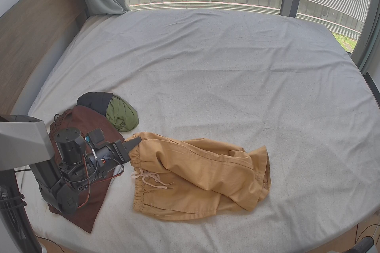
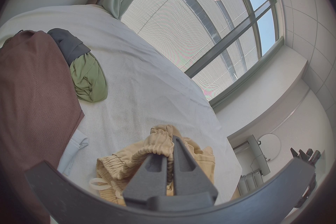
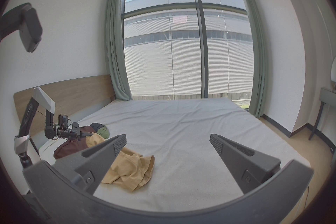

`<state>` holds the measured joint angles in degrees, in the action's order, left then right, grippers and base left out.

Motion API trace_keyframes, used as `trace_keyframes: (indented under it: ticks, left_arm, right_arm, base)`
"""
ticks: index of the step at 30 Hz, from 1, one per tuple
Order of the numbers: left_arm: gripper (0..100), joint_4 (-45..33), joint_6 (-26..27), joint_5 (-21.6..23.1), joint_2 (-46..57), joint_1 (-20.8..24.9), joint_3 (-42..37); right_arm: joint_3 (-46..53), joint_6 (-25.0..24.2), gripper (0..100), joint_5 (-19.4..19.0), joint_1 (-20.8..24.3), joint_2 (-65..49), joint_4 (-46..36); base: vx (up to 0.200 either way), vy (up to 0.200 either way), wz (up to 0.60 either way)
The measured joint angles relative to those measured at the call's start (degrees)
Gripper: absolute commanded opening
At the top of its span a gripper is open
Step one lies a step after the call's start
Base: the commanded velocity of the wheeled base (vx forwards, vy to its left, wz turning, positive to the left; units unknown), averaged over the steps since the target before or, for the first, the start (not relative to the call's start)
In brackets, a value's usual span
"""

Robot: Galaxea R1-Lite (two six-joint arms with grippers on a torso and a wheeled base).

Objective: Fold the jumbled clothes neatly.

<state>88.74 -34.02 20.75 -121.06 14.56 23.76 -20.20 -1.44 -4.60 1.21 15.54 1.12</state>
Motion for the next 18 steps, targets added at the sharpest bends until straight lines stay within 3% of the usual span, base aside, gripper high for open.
trace_keyframes:
  ticks: [6,10,18]
  left_arm:
    - [0,0.0,0.0,0.0,-0.2,-0.2,0.3]
    - [0,0.0,0.1,0.0,-0.2,-0.2,0.4]
    - [0,0.0,0.3,0.0,-0.2,-0.7,0.8]
  right_arm:
    - [-2.1,-0.9,100,-0.3,0.6,7.2,-0.3]
    - [-3.2,-1.0,100,-2.5,0.7,12.2,-0.5]
    - [-4.9,-1.4,100,-13.6,0.6,22.9,0.5]
  base:
    - [0.000,0.000,0.00]
    - [0.000,0.000,0.00]
    - [0.000,0.000,0.00]
